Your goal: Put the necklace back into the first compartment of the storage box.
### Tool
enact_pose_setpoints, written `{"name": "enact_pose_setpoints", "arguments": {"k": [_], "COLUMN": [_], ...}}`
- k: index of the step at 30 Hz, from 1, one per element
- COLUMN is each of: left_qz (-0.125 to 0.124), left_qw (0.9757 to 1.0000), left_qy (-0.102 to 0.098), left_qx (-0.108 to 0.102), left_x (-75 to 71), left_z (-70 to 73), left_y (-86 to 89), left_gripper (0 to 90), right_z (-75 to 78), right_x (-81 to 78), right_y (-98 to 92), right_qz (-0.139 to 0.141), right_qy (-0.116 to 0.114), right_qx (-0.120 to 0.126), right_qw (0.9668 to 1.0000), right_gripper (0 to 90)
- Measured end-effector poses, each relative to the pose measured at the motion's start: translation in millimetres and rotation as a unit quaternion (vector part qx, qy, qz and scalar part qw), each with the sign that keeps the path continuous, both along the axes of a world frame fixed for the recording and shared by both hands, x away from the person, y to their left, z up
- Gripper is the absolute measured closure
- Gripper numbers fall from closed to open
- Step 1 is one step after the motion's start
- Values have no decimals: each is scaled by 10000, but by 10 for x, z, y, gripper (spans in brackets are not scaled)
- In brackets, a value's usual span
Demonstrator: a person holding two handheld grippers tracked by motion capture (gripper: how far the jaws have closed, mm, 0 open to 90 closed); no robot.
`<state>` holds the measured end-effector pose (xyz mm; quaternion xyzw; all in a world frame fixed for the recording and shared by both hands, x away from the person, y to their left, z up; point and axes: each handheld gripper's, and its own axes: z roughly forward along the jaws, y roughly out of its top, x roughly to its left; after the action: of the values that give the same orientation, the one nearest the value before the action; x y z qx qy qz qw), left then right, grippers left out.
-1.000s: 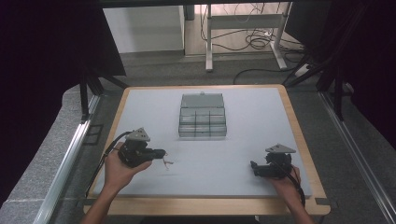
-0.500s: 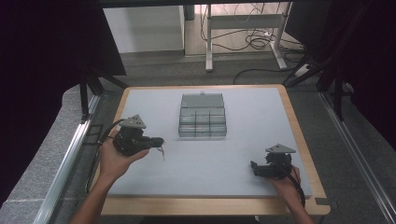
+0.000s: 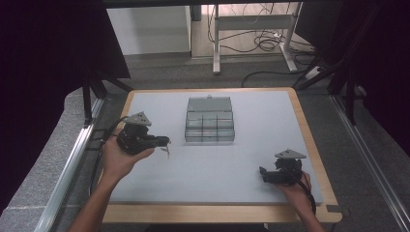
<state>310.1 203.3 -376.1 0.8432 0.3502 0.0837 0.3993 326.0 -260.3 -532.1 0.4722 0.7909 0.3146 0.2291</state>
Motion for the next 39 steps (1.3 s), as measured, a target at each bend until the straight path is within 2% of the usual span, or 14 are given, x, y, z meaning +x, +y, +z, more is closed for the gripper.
{"name": "enact_pose_setpoints", "arguments": {"k": [9, 21, 32, 39], "left_qz": [68, 121, 179, 280], "left_qw": [10000, 9999, 9998, 9995], "left_qy": [7, 20, 80, 165], "left_qx": [8, -44, -40, 10], "left_x": [128, 353, 619, 868], "left_z": [123, 282, 377, 412], "left_y": [10, -68, -132, -154], "left_gripper": [896, 896, 896, 896], "right_z": [0, -1, -1, -1], "right_x": [1, 2, 3, 3], "right_y": [-1, -1, -2, -2], "right_qz": [0, -1, 2, -1], "right_qy": [3, -1, 5, 5], "right_qx": [2, 4, 6, 15], "right_qw": [10000, 10000, 10000, 10000], "right_gripper": [47, 46, 46, 46]}}
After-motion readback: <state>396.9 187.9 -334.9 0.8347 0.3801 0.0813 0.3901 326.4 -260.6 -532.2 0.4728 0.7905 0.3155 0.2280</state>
